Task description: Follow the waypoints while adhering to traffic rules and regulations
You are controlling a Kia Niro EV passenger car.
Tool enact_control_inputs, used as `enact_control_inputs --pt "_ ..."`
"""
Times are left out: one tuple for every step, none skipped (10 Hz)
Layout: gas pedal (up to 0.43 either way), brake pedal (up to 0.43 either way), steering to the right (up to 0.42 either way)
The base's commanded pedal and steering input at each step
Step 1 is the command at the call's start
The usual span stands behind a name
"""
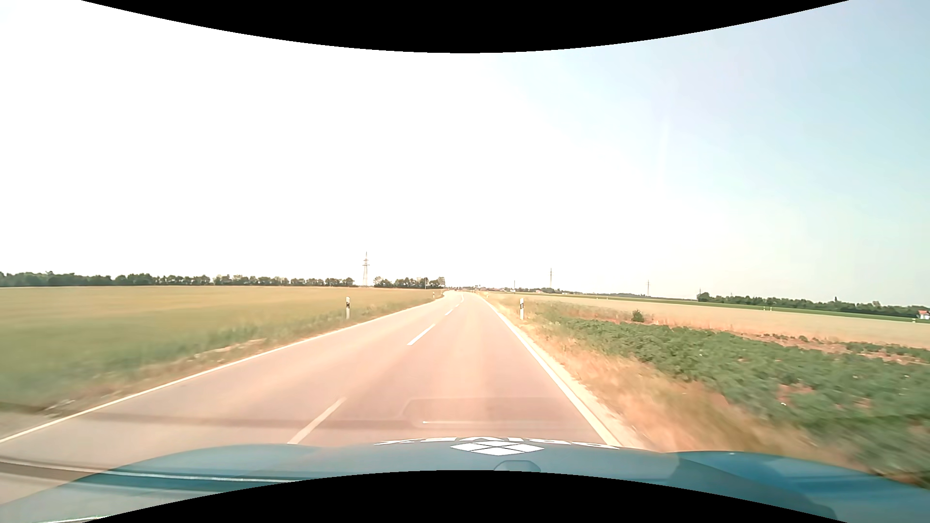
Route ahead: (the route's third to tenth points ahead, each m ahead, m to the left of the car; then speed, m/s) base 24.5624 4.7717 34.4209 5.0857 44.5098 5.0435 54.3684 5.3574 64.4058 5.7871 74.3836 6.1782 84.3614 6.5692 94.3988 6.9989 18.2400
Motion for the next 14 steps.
enact_control_inputs --pt "0.169 0.0 -0.002" --pt "0.169 0.0 -0.002" --pt "0.169 0.0 -0.002" --pt "0.169 0.0 -0.002" --pt "0.169 0.0 -0.002" --pt "0.169 0.0 -0.002" --pt "0.169 0.0 -0.002" --pt "0.169 0.0 -0.001" --pt "0.169 0.0 -0.001" --pt "0.169 0.0 0.0" --pt "0.169 0.0 0.0" --pt "0.169 0.0 0.0" --pt "0.169 0.0 0.001" --pt "0.169 0.0 0.0"
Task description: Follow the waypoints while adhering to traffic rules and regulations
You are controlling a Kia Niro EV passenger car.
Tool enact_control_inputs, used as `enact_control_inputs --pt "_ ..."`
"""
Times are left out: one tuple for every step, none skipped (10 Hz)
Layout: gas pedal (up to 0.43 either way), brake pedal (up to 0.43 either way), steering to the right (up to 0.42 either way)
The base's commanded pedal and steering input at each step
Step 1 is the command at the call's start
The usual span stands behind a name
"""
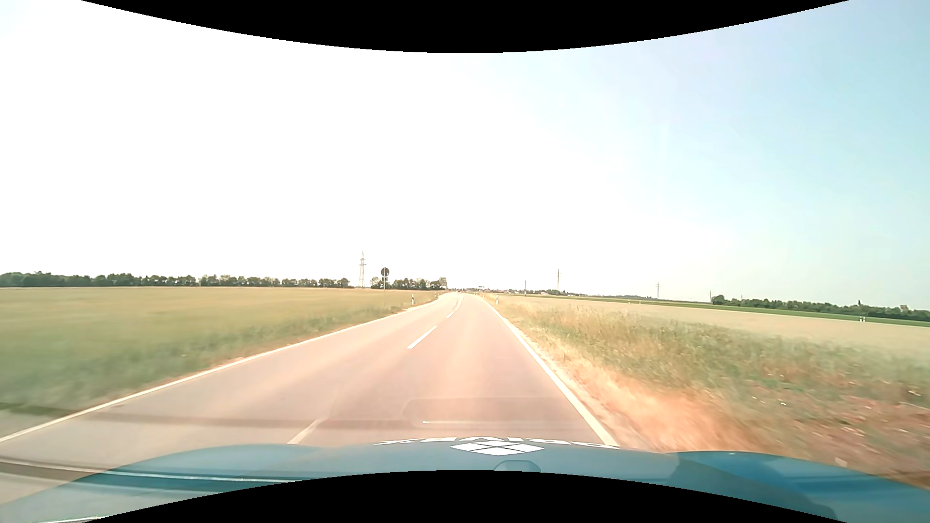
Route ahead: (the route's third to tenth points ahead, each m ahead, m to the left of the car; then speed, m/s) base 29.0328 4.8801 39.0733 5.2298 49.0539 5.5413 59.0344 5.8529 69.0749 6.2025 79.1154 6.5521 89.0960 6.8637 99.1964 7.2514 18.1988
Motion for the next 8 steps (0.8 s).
enact_control_inputs --pt "0.169 0.0 0.0" --pt "0.169 0.0 0.0" --pt "0.169 0.0 0.0" --pt "0.169 0.0 0.0" --pt "0.169 0.0 -0.001" --pt "0.169 0.0 -0.002" --pt "0.169 0.0 -0.002" --pt "0.169 0.0 -0.002"
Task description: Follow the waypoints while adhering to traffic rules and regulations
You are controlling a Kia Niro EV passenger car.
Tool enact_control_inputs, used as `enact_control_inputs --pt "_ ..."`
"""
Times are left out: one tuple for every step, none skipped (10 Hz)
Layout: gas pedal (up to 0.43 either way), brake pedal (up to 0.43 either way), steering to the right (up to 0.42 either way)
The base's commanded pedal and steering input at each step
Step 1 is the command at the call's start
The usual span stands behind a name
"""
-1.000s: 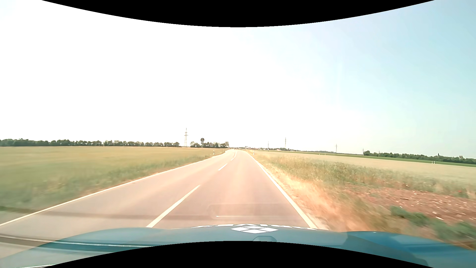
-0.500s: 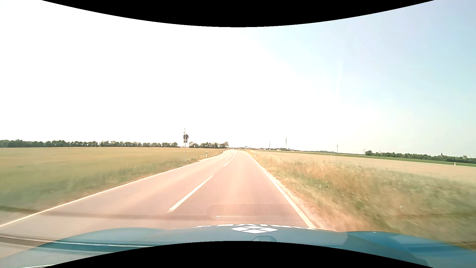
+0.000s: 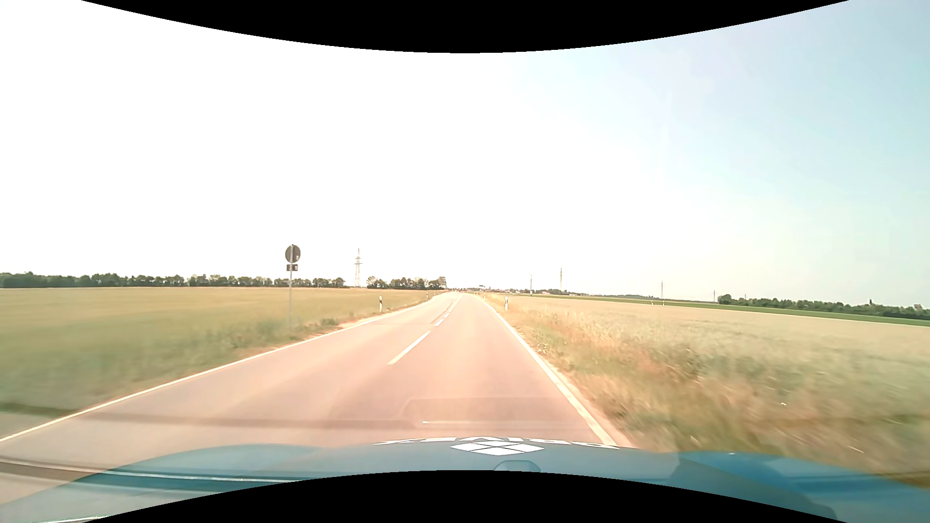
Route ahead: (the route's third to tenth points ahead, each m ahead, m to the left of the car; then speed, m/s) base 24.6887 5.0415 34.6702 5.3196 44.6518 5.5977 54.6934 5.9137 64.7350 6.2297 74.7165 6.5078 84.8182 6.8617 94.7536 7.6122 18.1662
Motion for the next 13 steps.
enact_control_inputs --pt "0.169 0.0 -0.002" --pt "0.169 0.0 -0.002" --pt "0.169 0.0 -0.003" --pt "0.169 0.0 -0.003" --pt "0.169 0.0 -0.003" --pt "0.169 0.0 -0.003" --pt "0.169 0.0 -0.002" --pt "0.169 0.0 -0.003" --pt "0.169 0.0 -0.003" --pt "0.169 0.0 -0.003" --pt "0.169 0.0 -0.004" --pt "0.169 0.0 -0.004" --pt "0.169 0.0 -0.003"
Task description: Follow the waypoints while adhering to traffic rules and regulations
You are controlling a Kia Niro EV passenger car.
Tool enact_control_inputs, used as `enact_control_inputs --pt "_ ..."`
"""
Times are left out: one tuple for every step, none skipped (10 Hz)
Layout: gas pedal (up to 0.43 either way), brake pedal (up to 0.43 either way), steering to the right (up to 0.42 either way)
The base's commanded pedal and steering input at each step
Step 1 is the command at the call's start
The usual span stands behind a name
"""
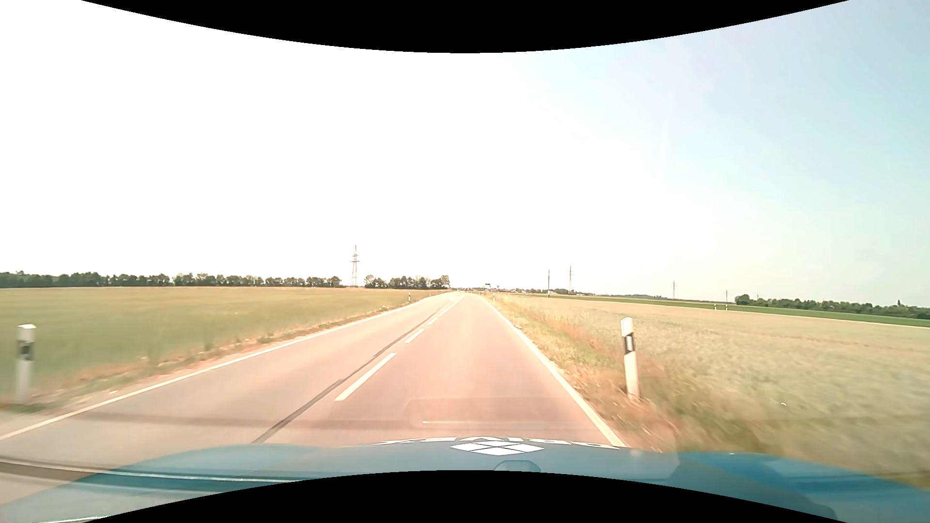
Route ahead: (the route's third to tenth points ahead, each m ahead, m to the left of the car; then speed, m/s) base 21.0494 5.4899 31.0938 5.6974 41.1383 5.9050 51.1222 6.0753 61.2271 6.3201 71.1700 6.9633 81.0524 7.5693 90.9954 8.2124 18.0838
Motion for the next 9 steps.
enact_control_inputs --pt "0.169 0.0 -0.003" --pt "0.169 0.0 -0.003" --pt "0.169 0.0 -0.003" --pt "0.169 0.0 -0.003" --pt "0.169 0.0 -0.002" --pt "0.169 0.0 -0.002" --pt "0.169 0.0 -0.002" --pt "0.169 0.0 -0.001" --pt "0.169 0.0 -0.001"
